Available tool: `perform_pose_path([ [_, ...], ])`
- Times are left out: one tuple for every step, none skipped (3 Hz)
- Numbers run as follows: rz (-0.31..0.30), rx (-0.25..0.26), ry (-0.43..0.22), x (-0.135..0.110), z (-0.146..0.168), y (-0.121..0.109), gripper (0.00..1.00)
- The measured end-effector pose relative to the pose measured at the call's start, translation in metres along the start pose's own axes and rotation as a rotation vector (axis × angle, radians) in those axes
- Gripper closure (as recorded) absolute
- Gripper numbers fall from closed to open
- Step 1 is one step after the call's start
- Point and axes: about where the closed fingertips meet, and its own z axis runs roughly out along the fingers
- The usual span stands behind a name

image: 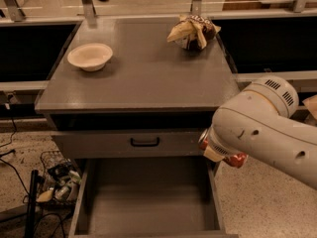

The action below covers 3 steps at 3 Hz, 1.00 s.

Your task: Pick coke can from middle drawer and place on counter

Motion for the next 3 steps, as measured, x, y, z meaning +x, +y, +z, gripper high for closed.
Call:
perform_pose_path([
  [0.003, 0.004, 0.004, -0.004, 0.006, -0.002, 1.00],
  [-0.005, 0.053, -0.013, -0.022, -0.002, -0.017, 1.00],
  [-0.024, 0.100, -0.039, -0.041, -0.016, -0.031, 1.00],
])
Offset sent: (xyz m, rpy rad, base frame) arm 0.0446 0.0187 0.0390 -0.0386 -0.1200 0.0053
